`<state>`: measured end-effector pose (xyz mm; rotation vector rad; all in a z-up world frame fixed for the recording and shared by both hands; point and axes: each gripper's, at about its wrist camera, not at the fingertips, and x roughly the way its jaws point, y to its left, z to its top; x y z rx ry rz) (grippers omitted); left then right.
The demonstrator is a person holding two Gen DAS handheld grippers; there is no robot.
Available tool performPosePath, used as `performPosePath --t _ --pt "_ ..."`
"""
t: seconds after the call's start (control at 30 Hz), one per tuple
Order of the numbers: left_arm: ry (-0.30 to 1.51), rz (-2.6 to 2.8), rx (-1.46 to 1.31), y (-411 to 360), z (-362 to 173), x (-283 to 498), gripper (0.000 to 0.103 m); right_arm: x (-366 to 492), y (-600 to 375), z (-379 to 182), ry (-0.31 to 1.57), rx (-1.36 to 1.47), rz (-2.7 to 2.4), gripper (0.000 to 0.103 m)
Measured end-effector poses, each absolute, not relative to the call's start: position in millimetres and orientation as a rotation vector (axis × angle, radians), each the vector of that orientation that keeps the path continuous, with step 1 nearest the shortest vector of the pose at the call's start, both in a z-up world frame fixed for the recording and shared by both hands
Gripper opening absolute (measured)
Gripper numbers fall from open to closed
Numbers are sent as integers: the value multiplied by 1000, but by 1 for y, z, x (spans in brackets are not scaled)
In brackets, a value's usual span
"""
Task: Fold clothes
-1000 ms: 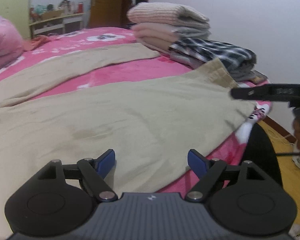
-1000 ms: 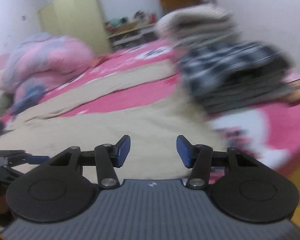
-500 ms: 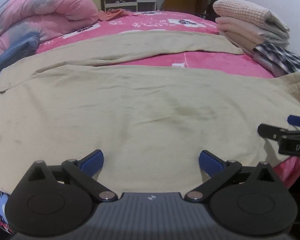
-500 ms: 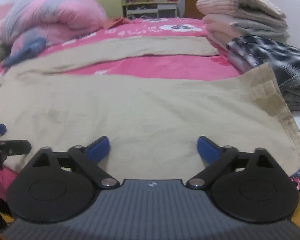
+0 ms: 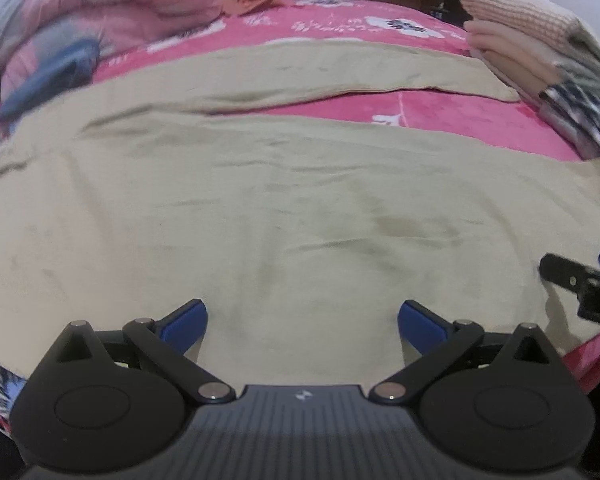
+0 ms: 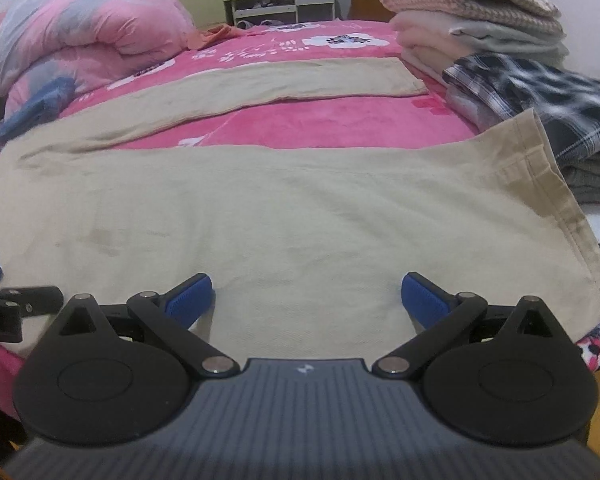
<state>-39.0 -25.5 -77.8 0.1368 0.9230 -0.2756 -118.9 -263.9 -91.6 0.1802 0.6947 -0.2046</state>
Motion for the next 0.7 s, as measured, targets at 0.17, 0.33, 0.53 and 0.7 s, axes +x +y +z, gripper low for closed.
performPosePath --t 0.17,0.33,0.53,0.7 --pt "935 -251 141 -28 -78 -38 103 -123 -265 -92 689 171 -185 102" --pt "941 -240 152 -30 -78 -38 103 -115 -263 -85 742 138 -189 102" --pt "953 -230 153 -32 -77 -35 103 -102 -273 -61 680 177 -144 102" --pt "953 -219 157 -33 -77 -36 103 -81 -281 -70 707 163 -176 102"
